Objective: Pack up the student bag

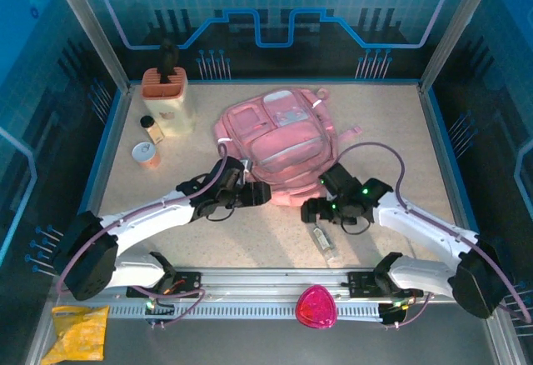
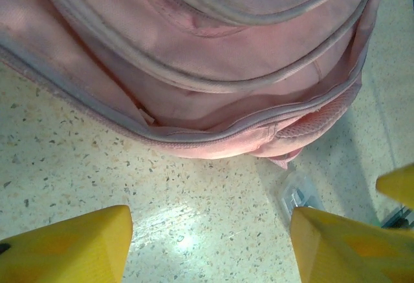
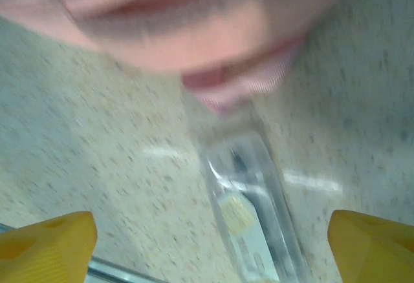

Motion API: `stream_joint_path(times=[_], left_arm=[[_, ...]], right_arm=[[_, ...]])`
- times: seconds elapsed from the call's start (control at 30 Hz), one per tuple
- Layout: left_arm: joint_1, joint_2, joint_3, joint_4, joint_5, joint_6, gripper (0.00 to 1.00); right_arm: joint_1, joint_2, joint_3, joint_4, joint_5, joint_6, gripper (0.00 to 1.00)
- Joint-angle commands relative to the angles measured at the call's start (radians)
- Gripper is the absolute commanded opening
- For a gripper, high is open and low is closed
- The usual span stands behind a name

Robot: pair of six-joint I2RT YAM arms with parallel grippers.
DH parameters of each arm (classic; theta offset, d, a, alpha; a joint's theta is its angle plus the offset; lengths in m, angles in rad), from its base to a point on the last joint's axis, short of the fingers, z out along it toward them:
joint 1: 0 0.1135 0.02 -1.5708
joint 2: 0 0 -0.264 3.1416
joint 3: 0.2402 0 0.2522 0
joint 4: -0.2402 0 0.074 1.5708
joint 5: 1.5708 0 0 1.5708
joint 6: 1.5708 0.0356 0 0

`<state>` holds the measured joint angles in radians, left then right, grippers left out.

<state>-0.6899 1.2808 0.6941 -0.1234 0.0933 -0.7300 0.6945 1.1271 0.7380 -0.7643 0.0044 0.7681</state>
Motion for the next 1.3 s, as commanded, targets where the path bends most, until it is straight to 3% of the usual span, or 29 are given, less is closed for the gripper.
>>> stream_joint_path(times=[0.0,0.23,0.67,0.83,0.97,1.27], left_arm=[[-0.006,-0.039,-0.052,0.059,-0.053,-0.088,0.67],[-0.007,-0.046,-0.089,0.070,-0.072,-0.122,0.71],[-0.008,-0.099,-0.126,0.068,-0.090,-0.143,0.74],[-0.009,-0.115,-0.131,0.061,-0.094,-0.143,0.75],[-0.009,-0.116,-0.128,0.060,-0.087,-0.144,0.76],[-0.010,-0.115,-0.123,0.061,-0.091,-0.143,0.77]], right_arm=[[0.031,-0.022,-0.080,-0.093,0.017,0.062,0.96],[0.130,-0.040,-0.188,-0.002,-0.016,0.140,0.99],[0.326,0.155,-0.088,0.003,0.126,0.208,0.66],[0.335,0.210,-0.065,-0.052,0.195,0.207,0.66],[0.352,0.232,-0.068,-0.012,0.177,0.206,0.65],[0.365,0.267,-0.082,0.026,0.176,0.208,0.51]])
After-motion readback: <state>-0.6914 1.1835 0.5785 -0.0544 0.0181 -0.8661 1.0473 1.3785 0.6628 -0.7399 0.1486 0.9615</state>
